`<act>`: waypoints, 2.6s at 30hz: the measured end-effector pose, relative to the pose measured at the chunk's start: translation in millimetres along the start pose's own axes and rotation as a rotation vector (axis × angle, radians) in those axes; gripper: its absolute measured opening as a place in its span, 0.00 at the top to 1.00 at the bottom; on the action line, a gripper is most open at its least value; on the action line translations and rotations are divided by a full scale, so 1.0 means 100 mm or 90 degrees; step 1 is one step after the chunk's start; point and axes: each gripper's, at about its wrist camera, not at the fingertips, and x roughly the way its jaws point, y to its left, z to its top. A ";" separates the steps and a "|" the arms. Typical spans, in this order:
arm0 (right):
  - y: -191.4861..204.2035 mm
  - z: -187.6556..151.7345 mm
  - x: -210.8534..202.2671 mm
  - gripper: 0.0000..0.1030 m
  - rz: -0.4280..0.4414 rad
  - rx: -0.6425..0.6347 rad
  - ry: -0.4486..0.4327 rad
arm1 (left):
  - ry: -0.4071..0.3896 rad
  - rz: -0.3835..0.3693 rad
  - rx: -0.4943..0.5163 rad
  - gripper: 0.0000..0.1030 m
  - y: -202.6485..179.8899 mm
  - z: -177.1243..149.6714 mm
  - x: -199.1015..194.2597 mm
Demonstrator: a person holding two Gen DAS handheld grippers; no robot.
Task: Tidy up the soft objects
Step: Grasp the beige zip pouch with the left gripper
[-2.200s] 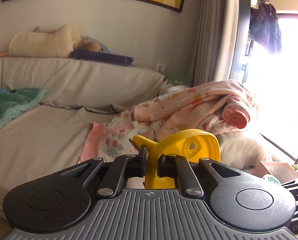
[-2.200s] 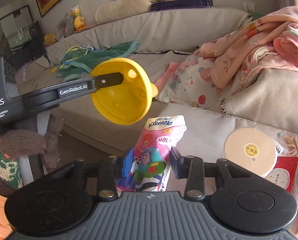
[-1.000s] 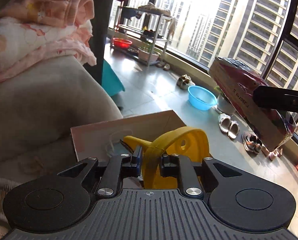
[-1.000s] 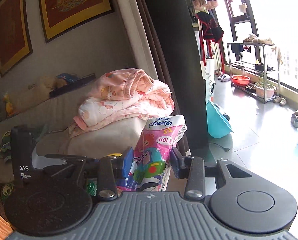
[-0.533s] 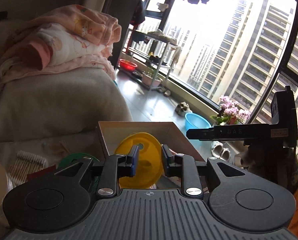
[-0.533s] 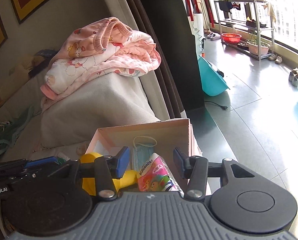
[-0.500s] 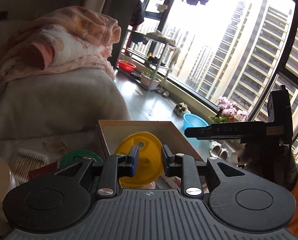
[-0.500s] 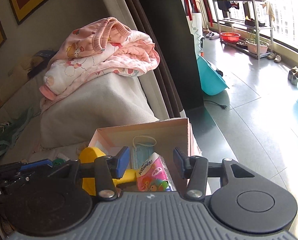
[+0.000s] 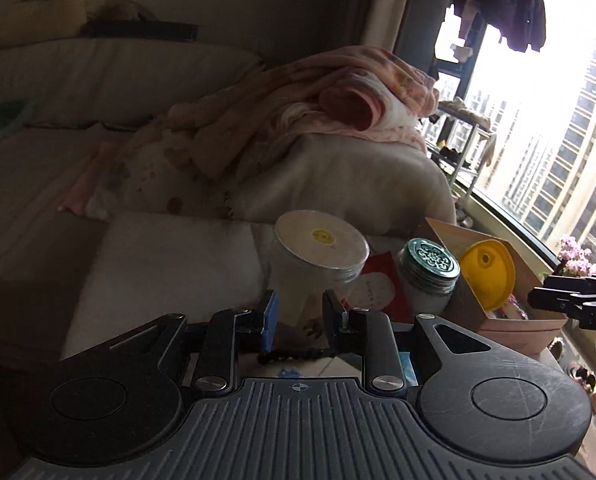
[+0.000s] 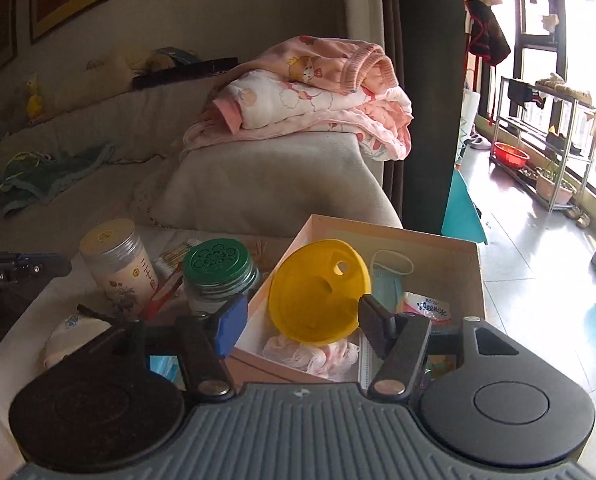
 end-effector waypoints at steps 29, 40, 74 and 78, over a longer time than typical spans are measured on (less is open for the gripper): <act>1.33 -0.52 0.57 0.39 0.090 -0.116 0.058 | 0.117 -0.157 -0.130 0.67 0.61 -0.39 0.18; 1.16 -0.64 0.61 0.42 0.107 -0.068 0.101 | 0.143 -0.171 -0.146 0.61 0.68 -0.42 0.11; 0.97 -0.62 0.29 0.60 0.112 -0.050 0.037 | 0.102 -0.287 -0.022 0.45 -0.20 -0.23 -0.07; 0.83 -0.68 0.20 0.60 0.120 -0.024 0.031 | 0.146 -0.252 0.005 0.47 -0.43 -0.29 0.12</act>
